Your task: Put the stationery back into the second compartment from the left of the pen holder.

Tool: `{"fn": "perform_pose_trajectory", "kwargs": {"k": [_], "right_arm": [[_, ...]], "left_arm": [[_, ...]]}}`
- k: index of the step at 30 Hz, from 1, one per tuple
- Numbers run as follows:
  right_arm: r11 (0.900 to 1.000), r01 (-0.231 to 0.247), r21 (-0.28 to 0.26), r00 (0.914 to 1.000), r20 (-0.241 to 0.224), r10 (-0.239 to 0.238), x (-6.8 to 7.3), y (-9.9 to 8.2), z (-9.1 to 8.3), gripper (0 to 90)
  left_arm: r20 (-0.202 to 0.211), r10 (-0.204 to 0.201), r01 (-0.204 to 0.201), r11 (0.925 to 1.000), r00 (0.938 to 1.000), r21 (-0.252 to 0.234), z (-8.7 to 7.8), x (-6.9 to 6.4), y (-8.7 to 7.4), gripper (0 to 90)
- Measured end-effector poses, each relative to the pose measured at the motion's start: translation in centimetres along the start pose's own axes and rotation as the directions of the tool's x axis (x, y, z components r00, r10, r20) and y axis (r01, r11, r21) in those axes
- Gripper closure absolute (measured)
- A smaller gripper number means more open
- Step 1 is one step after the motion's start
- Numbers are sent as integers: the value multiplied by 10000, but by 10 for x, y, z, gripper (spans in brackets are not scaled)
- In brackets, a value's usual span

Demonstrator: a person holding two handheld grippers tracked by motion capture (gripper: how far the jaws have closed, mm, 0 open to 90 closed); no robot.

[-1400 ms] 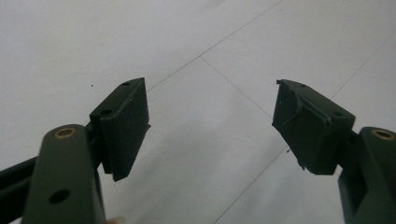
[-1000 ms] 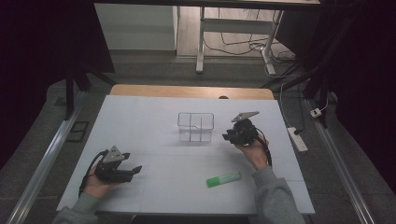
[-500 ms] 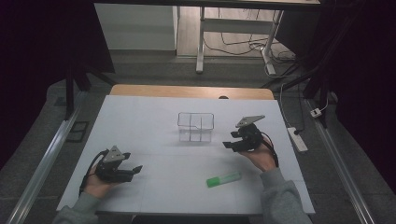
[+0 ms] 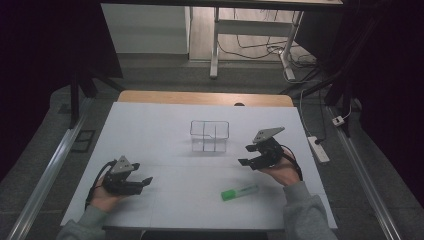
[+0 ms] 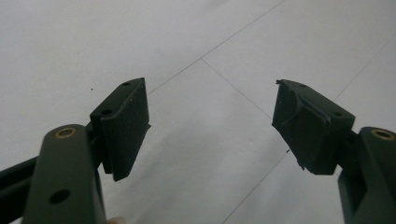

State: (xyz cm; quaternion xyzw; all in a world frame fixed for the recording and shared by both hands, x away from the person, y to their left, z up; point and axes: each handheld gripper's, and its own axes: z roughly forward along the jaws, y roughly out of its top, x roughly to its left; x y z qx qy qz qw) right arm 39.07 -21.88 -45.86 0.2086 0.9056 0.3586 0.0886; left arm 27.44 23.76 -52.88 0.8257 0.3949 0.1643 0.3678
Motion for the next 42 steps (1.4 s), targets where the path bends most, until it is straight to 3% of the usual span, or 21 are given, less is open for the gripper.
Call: {"fn": "perform_pose_trajectory", "kwargs": {"k": [12, 21, 32, 42], "right_arm": [[9979, 539, 363, 9962, -697, -512, 8, -2, -2, 365], [9938, 956, 568, 9877, -1294, -876, 13, -5, -2, 356], [9868, 1454, 707, 9736, -1874, -1300, 23, -3, 0, 351], [9730, 2079, 1006, 9528, -2457, -1782, 35, -5, 3, 348]], "left_arm": [[-25, 14, -14, 10000, 10000, -32, -1, 0, 0, 271], [-49, 58, -58, 10000, 10000, -46, -1, -1, 1, 270], [-24, 62, -62, 10000, 10000, -39, -1, -1, 0, 270], [-16, 77, -77, 10000, 10000, -3, 0, -1, 0, 270]]}}
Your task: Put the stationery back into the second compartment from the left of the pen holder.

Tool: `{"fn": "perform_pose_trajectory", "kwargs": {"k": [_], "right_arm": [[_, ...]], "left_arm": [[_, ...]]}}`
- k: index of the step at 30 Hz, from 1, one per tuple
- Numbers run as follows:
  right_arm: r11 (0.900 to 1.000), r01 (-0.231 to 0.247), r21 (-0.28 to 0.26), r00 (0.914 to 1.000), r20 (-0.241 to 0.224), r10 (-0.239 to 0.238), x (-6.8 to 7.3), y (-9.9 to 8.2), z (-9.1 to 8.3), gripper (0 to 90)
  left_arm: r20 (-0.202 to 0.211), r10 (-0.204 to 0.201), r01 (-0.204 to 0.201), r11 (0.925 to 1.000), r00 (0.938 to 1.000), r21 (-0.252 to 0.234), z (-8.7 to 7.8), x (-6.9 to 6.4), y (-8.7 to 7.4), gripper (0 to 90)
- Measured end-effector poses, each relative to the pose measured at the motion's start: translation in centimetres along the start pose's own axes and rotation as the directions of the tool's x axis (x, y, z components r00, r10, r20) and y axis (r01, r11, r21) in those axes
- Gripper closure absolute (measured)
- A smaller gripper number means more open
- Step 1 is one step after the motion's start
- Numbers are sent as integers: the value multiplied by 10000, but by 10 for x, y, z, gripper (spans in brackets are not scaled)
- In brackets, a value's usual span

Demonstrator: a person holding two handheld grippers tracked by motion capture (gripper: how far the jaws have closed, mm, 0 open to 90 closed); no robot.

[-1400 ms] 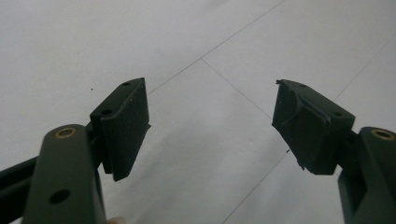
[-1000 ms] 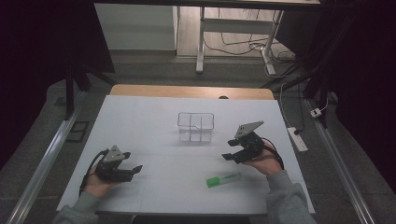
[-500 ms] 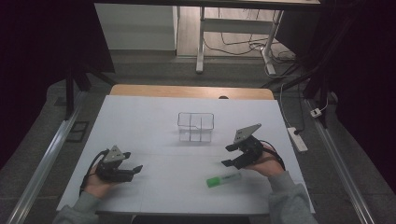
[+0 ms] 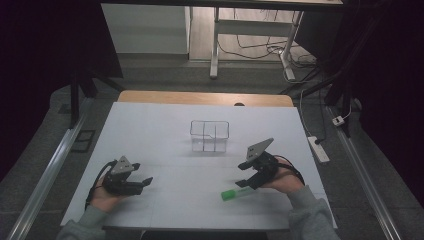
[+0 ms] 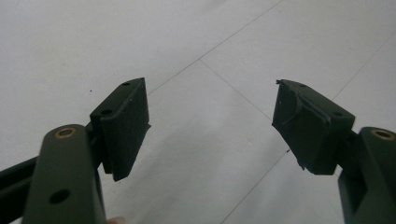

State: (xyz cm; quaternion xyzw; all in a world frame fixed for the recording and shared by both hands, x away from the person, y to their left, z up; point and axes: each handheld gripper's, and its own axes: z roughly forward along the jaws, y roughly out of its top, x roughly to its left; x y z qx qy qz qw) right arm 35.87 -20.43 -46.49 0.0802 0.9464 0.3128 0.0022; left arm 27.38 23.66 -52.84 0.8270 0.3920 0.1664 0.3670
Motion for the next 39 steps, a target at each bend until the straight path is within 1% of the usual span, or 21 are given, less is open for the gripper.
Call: {"fn": "perform_pose_trajectory", "kwargs": {"k": [7, 12, 14, 15, 17, 21, 22, 26, 28, 29, 31, 34, 37, 39], "right_arm": [[9968, 518, 613, 9984, -254, -503, 9, 7, 10, 330], [9891, 965, 1113, 9944, -529, -910, 16, 10, 21, 325], [9853, 1066, 1335, 9932, -608, -992, 18, 11, 25, 325], [9854, 1044, 1345, 9929, -700, -957, 18, 10, 28, 325], [9805, 1150, 1592, 9916, -769, -1038, 18, 10, 31, 323], [9763, 1286, 1740, 9895, -874, -1147, 19, 9, 37, 321], [9761, 1209, 1805, 9905, -875, -1065, 20, 9, 38, 322], [9742, 1308, 1841, 9889, -937, -1151, 21, 9, 41, 333], [9696, 1442, 1976, 9871, -972, -1270, 21, 9, 42, 348], [9707, 1413, 1941, 9874, -977, -1242, 22, 9, 43, 355], [9698, 1492, 1927, 9860, -1033, -1312, 22, 9, 44, 374], [9668, 1578, 2012, 9846, -1067, -1385, 23, 9, 46, 407], [9614, 1754, 2120, 9821, -1051, -1560, 25, 9, 48, 441], [9595, 1764, 2196, 9821, -1054, -1564, 26, 8, 49, 465]], "left_arm": [[44, 19, -19, 10000, 10000, -76, -1, -1, 1, 270], [31, 70, -70, 10000, 10000, -57, -1, -2, 1, 269], [32, 53, -52, 10000, 10000, -64, -1, -1, 1, 269], [29, 47, -47, 10000, 10000, -62, -1, -1, 1, 269], [25, 46, -46, 10000, 10000, -58, -1, -1, 1, 269], [30, 52, -52, 10000, 10000, -49, -1, -1, 1, 269], [29, 50, -50, 10000, 10000, -43, -1, -1, 1, 269], [27, 46, -46, 10000, 10000, -36, -1, -1, 1, 269], [24, 43, -43, 10000, 10000, -36, -1, -1, 0, 269], [25, 42, -42, 10000, 10000, -34, -1, -1, 0, 269], [27, 49, -49, 10000, 10000, -25, -1, -1, 0, 269], [29, 53, -53, 10000, 10000, -23, -1, -1, 0, 268], [28, 54, -54, 10000, 10000, -28, -1, 0, 0, 269], [28, 51, -50, 10000, 10000, -31, -1, 0, 0, 269]]}}
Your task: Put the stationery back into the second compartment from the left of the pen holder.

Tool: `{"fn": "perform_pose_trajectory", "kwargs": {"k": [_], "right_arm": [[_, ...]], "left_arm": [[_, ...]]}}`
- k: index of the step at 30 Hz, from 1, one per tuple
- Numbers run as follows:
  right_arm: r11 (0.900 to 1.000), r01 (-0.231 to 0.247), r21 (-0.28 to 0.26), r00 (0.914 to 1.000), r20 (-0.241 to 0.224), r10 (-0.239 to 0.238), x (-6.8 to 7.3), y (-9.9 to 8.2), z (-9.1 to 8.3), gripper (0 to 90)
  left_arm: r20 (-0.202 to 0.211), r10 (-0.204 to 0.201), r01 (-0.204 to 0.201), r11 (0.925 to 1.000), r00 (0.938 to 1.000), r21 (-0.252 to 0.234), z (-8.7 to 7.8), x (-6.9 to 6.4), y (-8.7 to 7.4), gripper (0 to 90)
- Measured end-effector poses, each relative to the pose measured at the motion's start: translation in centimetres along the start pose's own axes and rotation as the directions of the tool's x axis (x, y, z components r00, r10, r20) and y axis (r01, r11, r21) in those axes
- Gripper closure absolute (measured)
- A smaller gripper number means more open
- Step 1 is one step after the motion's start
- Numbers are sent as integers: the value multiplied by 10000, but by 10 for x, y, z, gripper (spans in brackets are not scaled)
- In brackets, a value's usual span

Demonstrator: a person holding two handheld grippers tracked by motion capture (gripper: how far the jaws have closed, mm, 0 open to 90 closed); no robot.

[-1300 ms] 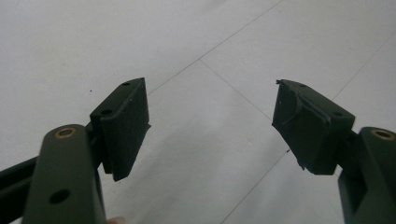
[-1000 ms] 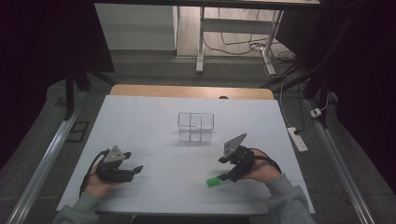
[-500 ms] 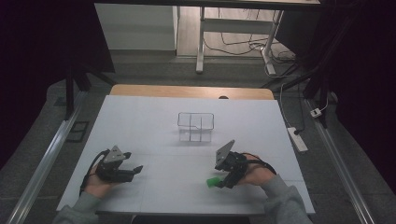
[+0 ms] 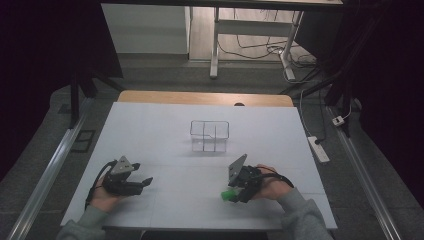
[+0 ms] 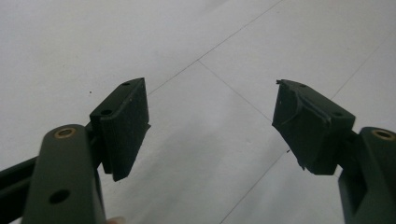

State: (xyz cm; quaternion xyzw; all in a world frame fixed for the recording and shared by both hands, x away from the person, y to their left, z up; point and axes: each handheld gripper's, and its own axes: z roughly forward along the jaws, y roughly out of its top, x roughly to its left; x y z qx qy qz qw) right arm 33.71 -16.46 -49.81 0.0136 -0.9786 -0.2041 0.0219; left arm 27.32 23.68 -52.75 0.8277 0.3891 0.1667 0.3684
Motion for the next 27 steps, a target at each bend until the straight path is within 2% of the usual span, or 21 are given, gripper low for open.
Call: {"fn": "perform_pose_trajectory", "kwargs": {"k": [4, 7, 14, 19, 27], "right_arm": [[9994, 135, 306, 9999, -14, -135, 1, 0, 3, 536], [9991, 255, 348, 9994, 204, -263, 2, 0, 4, 582], [9981, 498, 360, 9984, 233, -507, 3, 0, 4, 665], [9966, 699, 446, 9972, 243, -710, 4, 1, 3, 668], [9965, 730, 405, 9971, 207, -739, 5, 1, 3, 668]], "left_arm": [[-2, 15, -15, 10000, 10000, 7, 0, 0, 0, 269], [1, 2, -2, 10000, 10000, 10, 0, 0, 0, 269], [-18, 34, -34, 10000, 10000, 36, 0, 0, 0, 268], [-24, 44, -44, 10000, 10000, 20, -1, 0, -1, 268], [-35, 16, -16, 10000, 10000, 3, -1, 1, -1, 268]]}}
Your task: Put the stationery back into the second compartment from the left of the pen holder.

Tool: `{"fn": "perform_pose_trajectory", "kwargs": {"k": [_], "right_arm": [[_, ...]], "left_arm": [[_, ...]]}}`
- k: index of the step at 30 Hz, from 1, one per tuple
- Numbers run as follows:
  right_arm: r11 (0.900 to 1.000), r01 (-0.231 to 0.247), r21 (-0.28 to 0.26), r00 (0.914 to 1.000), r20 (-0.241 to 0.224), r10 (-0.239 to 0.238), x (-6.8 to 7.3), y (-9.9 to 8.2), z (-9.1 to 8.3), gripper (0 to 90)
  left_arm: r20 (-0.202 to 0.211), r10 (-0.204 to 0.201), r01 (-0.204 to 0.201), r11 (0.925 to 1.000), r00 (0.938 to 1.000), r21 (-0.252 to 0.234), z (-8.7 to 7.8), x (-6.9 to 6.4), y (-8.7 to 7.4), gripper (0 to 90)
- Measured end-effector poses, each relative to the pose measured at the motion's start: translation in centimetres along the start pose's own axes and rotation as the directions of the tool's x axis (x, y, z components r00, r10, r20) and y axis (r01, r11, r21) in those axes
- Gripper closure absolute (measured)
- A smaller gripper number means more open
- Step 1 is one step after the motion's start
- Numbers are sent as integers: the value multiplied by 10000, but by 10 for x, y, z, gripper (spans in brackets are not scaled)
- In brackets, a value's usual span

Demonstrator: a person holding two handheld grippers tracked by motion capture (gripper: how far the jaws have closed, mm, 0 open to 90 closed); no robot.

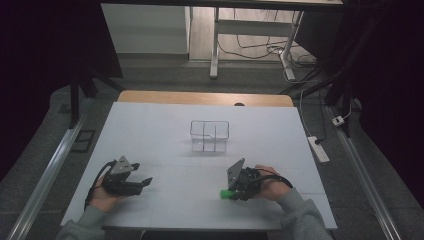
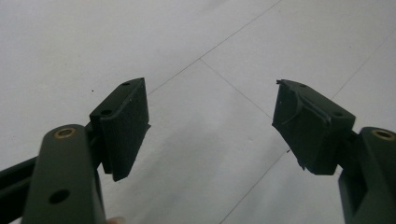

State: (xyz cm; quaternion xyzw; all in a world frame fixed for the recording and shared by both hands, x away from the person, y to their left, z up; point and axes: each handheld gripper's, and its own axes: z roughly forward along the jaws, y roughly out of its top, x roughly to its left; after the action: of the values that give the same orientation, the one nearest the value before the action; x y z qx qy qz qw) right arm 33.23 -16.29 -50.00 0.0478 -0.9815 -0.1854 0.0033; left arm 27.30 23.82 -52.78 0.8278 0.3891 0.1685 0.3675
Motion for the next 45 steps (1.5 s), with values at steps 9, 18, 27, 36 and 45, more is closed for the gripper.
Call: {"fn": "perform_pose_trajectory", "kwargs": {"k": [9, 18, 27, 36, 45], "right_arm": [[9932, -371, -1100, 9987, 308, 407, -4, -2, -19, 668], [9794, -683, -1899, 9925, 868, 861, -8, -5, -36, 668], [9663, -1022, -2361, 9825, 1281, 1352, -12, -8, -42, 668], [9371, -1538, -3134, 9587, 1821, 2183, -15, -11, -51, 668], [9078, -1785, -3795, 9369, 2164, 2747, -17, -13, -60, 668]], "left_arm": [[-13, 20, -20, 10000, 10000, 20, 0, 0, 0, 268], [-6, 22, -22, 10000, 10000, 47, 1, 0, 0, 268], [-17, 14, -14, 10000, 10000, 46, 0, 0, 0, 268], [-20, 9, -9, 10000, 10000, 43, 0, 0, 0, 268], [-24, 5, -5, 10000, 10000, 27, 0, 1, 0, 268]]}}
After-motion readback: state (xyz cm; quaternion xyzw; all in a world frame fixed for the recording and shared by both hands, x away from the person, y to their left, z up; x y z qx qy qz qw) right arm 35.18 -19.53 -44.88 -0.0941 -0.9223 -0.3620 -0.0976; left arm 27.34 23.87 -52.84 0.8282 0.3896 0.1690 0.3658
